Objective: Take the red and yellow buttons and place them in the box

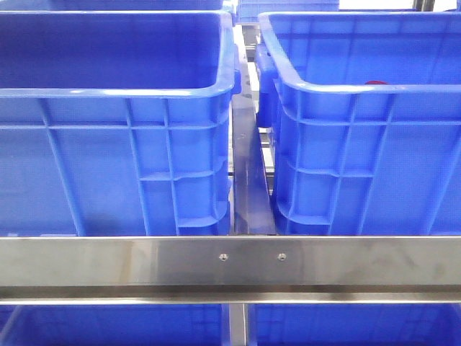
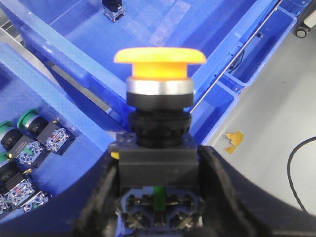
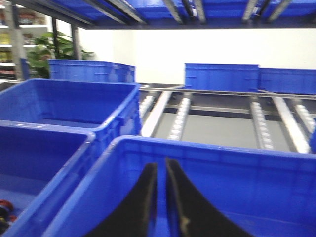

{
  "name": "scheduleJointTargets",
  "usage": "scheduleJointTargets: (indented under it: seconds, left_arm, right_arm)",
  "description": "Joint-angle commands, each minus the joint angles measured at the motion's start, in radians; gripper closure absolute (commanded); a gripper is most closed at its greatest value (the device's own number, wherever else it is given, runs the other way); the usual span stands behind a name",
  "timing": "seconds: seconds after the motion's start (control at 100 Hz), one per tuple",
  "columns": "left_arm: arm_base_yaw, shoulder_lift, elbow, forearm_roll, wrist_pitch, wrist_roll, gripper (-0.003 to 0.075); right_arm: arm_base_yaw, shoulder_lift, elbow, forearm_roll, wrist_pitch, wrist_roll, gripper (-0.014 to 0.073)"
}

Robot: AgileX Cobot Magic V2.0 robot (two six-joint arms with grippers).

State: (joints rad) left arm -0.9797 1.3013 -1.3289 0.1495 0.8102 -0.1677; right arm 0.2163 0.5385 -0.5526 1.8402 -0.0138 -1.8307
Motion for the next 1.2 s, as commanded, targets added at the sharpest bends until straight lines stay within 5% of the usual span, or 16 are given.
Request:
scheduleJointTargets:
  seconds: [0.0,0.11,0.18,0.38,0.66,0.94,1.19]
  left_arm:
    - [-0.006,-0.034,-0.030,0.004,-0.056,-0.001,0.0739]
    - [-0.006,-0.034,-0.030,0.004,-0.056,-0.001,0.0739]
    - [-0.006,-0.034,-0.030,0.004,-0.056,-0.001,0.0739]
    - [-0.006,-0.034,-0.030,0.004,-0.056,-0.001,0.0739]
    - [-0.006,-0.034,-0.030,0.004,-0.056,-0.001,0.0739]
    - [-0.006,-0.034,-0.030,0.002,-0.053,-0.001,0.0739]
    - [-0.006,-0.034,-0.030,0.002,-0.053,-0.001,0.0739]
  right_arm:
    - [-0.003,0.001,-0.026,0.077,0.092,-0.007,0.0277]
    - [-0.003,0.001,-0.026,0.077,0.149,0.000,0.0043]
    - [-0.003,0.003,-0.026,0.077,0.173,0.060,-0.0009]
    - [-0.003,0.029,-0.026,0.077,0.270,0.307,-0.0008]
    - [-0.003,0.230,-0.031,0.078,0.603,0.653,-0.0008]
    - [-0.003,0.444,-0.090,0.079,0.888,0.731,-0.0008]
    - [-0.003,0.547,-0.173,0.079,0.981,0.756,-0.0008]
